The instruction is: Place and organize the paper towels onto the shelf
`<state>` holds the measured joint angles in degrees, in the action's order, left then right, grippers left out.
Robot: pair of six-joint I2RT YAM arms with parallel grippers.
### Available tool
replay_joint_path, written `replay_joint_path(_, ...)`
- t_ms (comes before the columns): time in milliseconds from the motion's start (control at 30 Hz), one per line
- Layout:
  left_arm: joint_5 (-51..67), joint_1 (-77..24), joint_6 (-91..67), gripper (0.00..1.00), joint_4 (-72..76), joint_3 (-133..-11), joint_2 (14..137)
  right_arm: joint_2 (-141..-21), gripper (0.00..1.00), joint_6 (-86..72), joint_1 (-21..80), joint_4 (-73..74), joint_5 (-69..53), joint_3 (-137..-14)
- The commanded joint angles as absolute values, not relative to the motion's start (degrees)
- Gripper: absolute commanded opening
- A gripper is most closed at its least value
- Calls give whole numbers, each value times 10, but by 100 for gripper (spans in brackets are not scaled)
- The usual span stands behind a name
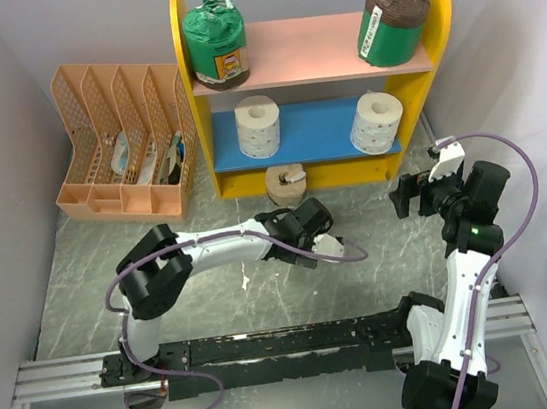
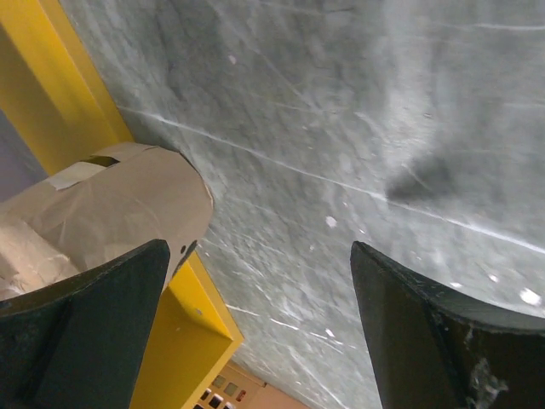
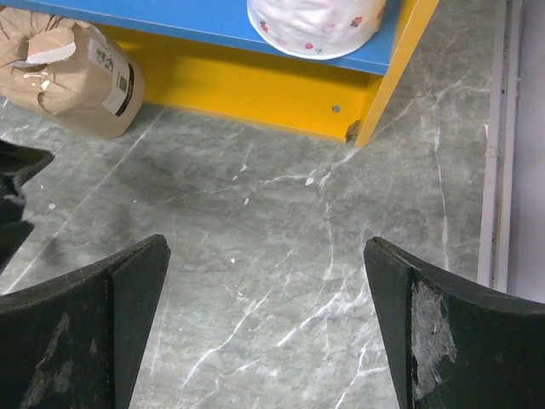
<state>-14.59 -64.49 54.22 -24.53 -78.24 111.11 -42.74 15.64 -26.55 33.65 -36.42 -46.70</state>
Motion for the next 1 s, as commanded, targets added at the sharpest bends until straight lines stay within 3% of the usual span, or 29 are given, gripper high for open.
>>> replay_joint_path(0,-170,-624,562,100,-186,-813,1149,-420,100,156,-265,323,-361,-465)
replay_joint_path(667,-132,-520,572,100,-237,-976,1271,-419,100,156,-265,322,-360,-464)
replay_joint_path(967,-100,-529,552,100,-267,-1003,1251,-418,100,156,-265,322,-361,-464)
